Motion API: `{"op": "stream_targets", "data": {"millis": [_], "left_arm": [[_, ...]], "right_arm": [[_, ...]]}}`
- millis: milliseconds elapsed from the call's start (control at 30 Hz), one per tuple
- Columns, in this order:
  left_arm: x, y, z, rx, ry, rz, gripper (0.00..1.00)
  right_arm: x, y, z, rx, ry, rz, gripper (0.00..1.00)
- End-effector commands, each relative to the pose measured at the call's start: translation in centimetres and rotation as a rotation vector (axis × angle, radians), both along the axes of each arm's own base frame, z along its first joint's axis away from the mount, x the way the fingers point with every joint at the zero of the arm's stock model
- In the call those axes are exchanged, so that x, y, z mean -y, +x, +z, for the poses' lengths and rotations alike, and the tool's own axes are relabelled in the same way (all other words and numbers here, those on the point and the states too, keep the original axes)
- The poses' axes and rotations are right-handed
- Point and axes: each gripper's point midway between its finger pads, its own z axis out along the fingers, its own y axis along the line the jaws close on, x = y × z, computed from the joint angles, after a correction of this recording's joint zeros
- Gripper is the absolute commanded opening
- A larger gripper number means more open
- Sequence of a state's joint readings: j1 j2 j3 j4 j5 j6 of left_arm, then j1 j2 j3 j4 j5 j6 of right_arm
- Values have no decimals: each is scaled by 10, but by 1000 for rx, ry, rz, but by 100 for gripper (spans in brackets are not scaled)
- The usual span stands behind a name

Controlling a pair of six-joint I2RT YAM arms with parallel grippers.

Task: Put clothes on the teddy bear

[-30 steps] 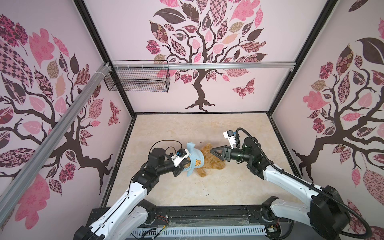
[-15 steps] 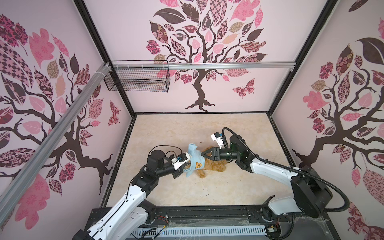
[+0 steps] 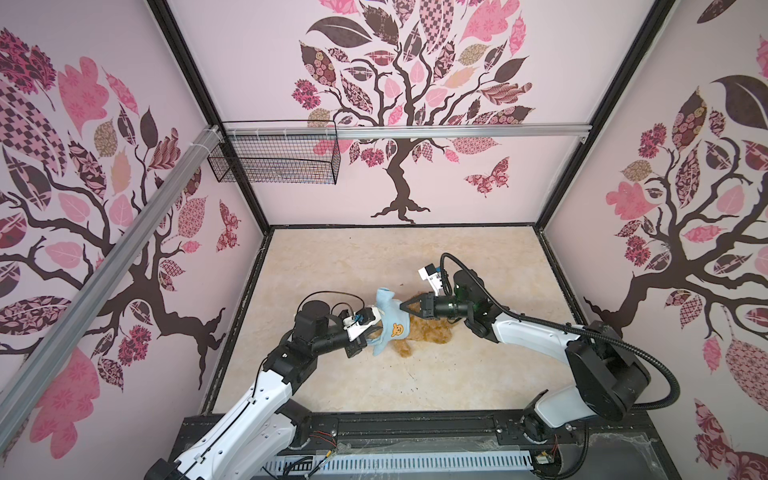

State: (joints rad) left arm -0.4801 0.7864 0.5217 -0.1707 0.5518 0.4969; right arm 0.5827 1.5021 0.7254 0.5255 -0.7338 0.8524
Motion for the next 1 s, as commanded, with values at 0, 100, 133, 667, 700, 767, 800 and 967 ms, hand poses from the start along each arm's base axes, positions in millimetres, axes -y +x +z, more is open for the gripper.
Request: {"op": "stream_targets", "data": {"millis": [0, 100, 133, 667, 700, 767, 800, 967], "left_arm": [[0, 1, -1, -14, -8, 21, 0], [-5, 9, 4, -33, -29, 90, 0], [-6, 12, 6, -41, -44, 111, 0], [-18, 19, 9, -199, -184, 277, 0], [-18, 18, 9, -213, -192, 275, 0], [-17, 19, 13, -235, -231, 289, 0], [-16, 20, 17, -244, -262, 291, 0], [-15, 28, 35, -328, -388, 346, 0]], "right_arm": [[18, 11, -8, 5, -10, -98, 0], [22, 8, -10, 13, -24, -106, 0], [25, 9, -12, 22, -40, -116, 0], [111, 18, -53, -27, -223, -423, 0], [108, 18, -50, -25, -209, -415, 0], [96, 16, -45, -10, -203, -381, 0], [90, 14, -43, 7, -221, -363, 0], [84, 10, -60, 72, -366, -317, 0]]}}
